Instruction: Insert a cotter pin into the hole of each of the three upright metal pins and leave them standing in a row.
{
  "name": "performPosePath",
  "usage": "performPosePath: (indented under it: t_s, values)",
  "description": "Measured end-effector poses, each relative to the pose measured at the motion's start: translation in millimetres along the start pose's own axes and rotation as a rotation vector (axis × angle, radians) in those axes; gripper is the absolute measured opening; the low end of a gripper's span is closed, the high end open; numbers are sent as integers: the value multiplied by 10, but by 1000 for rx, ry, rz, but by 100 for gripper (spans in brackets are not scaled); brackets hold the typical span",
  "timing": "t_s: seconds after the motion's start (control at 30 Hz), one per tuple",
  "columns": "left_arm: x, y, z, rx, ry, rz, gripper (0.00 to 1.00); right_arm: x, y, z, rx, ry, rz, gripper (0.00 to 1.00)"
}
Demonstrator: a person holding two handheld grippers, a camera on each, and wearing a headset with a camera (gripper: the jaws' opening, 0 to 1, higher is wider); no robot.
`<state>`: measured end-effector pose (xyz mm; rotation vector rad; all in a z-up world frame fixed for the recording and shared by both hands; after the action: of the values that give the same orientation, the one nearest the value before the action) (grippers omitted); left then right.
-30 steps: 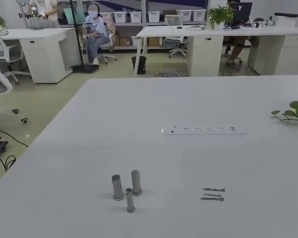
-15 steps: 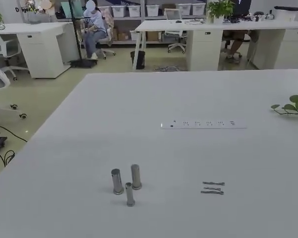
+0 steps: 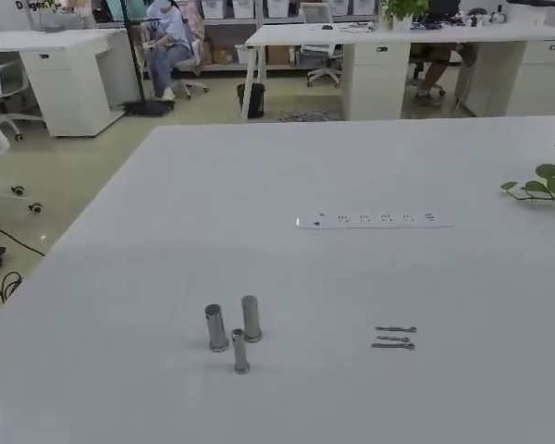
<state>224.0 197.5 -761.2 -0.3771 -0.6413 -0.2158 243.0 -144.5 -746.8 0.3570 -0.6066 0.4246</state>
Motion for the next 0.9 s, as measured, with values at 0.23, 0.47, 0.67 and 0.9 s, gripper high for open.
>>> performPosePath:
  t_s: [0.23, 0.47, 0.67, 0.9]
  values:
    - [45, 7, -39, -6, 0, -11, 99, -4, -4, -8, 0, 4, -1, 98]
    - [118, 40, -119, -9, 8, -29, 99, -19, -12, -24, -4, 12, 1, 98]
    - [204, 73, -191, -12, 14, -49, 97, -39, -16, -35, -4, 26, 4, 97]
    - [264, 90, -330, -33, 34, -56, 95, -29, -48, -45, -30, 36, 30, 97]
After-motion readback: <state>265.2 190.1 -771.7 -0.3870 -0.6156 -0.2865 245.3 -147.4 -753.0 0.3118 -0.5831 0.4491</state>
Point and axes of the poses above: the centre of the closed fingertips' face, and the gripper's own axes: z roughly backward along the fingers, y roughly to its left, x roughly out of its top, the point moved 6 cm from there along z, roughly backward along the fingers, and after that the axes turned 9 degrees about y, right-handed, at the moved point
